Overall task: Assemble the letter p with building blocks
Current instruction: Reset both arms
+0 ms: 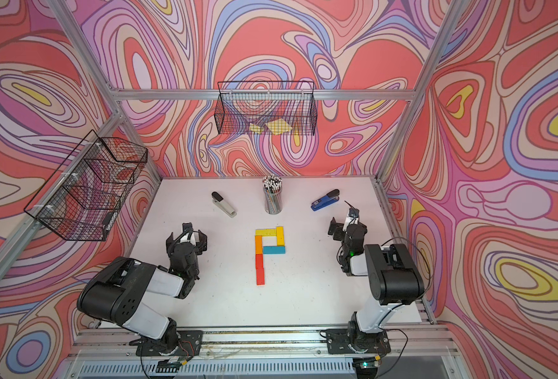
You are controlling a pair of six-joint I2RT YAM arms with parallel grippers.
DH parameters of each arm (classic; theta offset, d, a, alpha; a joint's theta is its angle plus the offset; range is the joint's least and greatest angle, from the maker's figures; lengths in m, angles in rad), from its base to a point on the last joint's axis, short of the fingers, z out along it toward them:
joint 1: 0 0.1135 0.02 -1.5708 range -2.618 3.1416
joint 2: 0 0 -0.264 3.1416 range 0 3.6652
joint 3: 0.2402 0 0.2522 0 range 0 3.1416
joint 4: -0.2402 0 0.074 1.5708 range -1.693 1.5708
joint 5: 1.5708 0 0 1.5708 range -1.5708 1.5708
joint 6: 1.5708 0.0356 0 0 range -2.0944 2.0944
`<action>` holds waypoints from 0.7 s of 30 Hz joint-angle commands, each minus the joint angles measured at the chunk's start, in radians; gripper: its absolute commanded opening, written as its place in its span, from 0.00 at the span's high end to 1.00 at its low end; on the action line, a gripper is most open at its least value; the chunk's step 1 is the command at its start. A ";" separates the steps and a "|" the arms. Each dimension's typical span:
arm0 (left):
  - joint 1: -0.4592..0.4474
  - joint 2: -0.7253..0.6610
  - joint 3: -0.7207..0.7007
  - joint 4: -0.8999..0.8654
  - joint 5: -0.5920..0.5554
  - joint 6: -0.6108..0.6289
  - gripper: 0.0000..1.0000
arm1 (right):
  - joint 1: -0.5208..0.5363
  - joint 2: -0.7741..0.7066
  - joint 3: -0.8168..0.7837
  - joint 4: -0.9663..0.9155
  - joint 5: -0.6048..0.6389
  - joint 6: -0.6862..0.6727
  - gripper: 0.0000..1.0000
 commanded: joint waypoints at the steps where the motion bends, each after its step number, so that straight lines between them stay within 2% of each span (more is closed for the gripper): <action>1: 0.103 0.023 0.052 -0.047 0.232 -0.108 0.01 | 0.009 0.013 0.013 0.017 0.011 -0.010 0.02; 3: 0.070 -0.033 0.058 -0.157 0.185 -0.115 0.01 | 0.010 0.013 0.013 0.016 0.013 -0.011 0.02; 5: 0.070 0.029 0.044 -0.023 0.178 -0.088 0.01 | 0.011 0.013 0.014 0.015 0.014 -0.011 0.02; 7: 0.077 -0.023 0.099 -0.217 0.182 -0.120 0.01 | 0.010 0.013 0.014 0.015 0.015 -0.011 0.02; 8: 0.081 -0.011 0.120 -0.238 0.175 -0.124 0.01 | 0.011 0.013 0.014 0.015 0.015 -0.012 0.02; 9: 0.081 0.012 0.114 -0.186 0.171 -0.109 0.01 | 0.011 0.013 0.014 0.015 0.015 -0.011 0.02; 12: 0.081 -0.011 0.115 -0.229 0.181 -0.118 0.01 | 0.011 0.014 0.015 0.014 0.015 -0.011 0.02; 14: 0.080 0.009 0.108 -0.178 0.178 -0.108 0.01 | 0.011 0.014 0.015 0.014 0.016 -0.011 0.02; 21: 0.080 0.000 0.113 -0.206 0.181 -0.112 0.01 | 0.011 0.016 0.018 0.010 0.017 -0.011 0.02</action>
